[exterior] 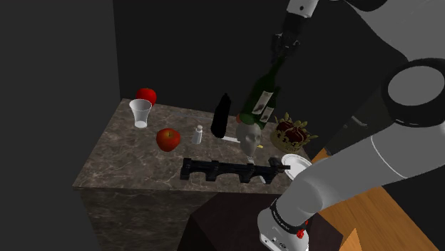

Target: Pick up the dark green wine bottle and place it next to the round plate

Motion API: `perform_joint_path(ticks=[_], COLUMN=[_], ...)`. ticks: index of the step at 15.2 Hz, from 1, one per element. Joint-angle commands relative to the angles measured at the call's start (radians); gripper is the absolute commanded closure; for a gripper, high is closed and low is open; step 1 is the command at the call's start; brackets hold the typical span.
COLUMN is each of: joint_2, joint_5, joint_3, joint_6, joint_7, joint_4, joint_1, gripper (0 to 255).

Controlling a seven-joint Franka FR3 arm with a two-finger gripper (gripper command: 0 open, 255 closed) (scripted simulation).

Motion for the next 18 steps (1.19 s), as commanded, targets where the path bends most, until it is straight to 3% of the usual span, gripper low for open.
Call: perform_joint_path(ticks=[1,10,18], joint_2=[-0.047,-0.203,-0.275], joint_5=[-0.014,-0.087,-0.173], joint_3=[-0.008,-0.054,-0.112], joint_6=[-0.034,-0.217,-0.401], joint_7=[-0.017,-0.118,-0.248], joint_4=[-0.013,0.021,0.147], joint_1=[-0.008,-0.046,-0.067], gripper=[255,255,255])
